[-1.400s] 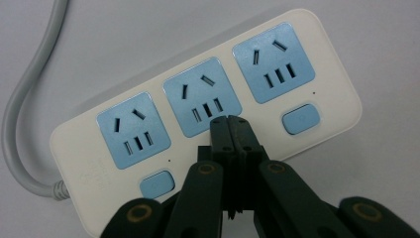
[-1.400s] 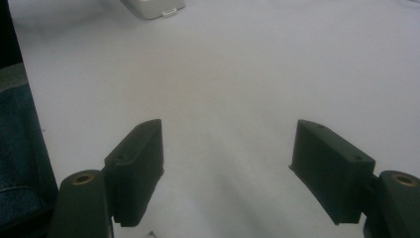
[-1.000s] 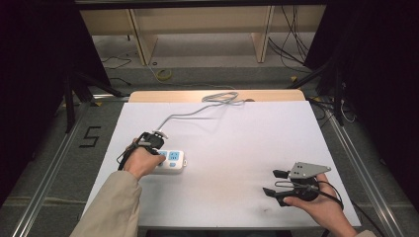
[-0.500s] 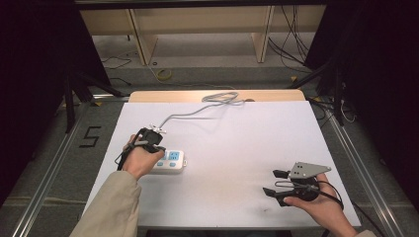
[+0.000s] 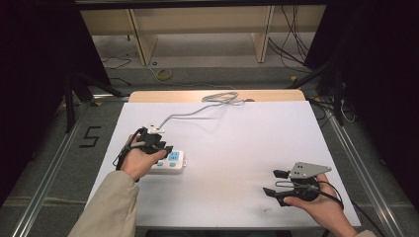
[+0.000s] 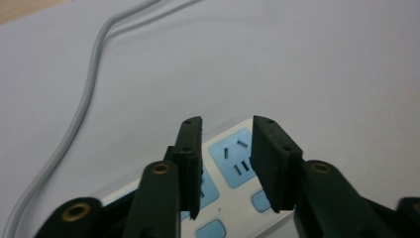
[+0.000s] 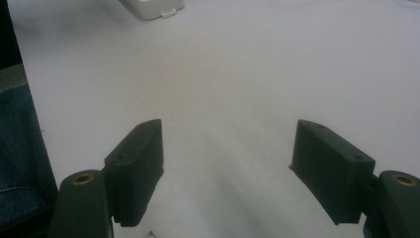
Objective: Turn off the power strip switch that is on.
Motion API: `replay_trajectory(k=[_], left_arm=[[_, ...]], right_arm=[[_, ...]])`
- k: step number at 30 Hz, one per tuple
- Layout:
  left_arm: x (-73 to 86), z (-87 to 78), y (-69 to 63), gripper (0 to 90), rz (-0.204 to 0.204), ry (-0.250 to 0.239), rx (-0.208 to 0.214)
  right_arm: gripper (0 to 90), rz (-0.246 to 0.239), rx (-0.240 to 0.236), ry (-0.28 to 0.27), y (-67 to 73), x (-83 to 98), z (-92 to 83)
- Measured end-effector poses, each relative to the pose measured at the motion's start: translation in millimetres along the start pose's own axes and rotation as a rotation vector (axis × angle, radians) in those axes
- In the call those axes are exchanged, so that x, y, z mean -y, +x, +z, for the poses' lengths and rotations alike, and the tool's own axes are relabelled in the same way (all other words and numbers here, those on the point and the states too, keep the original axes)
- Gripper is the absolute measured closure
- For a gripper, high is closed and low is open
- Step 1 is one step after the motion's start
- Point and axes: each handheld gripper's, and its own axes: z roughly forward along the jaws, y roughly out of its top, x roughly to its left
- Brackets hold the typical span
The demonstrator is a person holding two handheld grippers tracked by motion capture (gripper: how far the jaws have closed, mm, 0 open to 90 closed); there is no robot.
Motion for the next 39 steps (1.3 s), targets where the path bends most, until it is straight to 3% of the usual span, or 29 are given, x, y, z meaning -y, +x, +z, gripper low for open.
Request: replay_trajectory(k=[4,6,9,16,19,27,39], left_arm=[[2.1,-0.2,-0.4,48.7,0.038,-0.085,0.051],[2.7,-1.2,-3.2,39.8,0.055,-0.114,0.036],[2.9,-3.0,-7.1,32.1,0.048,-0.146,0.041],[6.0,-6.7,-23.1,22.0,0.08,-0.186,0.136],[9.2,-7.7,-31.5,19.3,0.095,-0.2,0.168],[17.8,-11.3,-47.5,17.7,0.144,-0.205,0.204],[34.1,-16.3,-60.3,17.0,0.192,-0.203,0.206]], right_arm=[[28.7,-0.001,0.0,0.001,-0.2,0.1,-0.2],[28.6,0.0,0.0,0.001,-0.2,0.2,-0.3],[28.5,0.002,0.002,-0.002,-0.2,0.4,-0.4],[28.2,0.004,0.001,-0.003,-0.4,0.7,-0.2],[28.2,0.002,0.003,-0.004,-0.2,0.6,-0.2],[28.1,0.002,0.004,-0.003,0.1,0.5,0.1],[27.6,0.002,0.003,-0.003,0.0,0.5,0.4]])
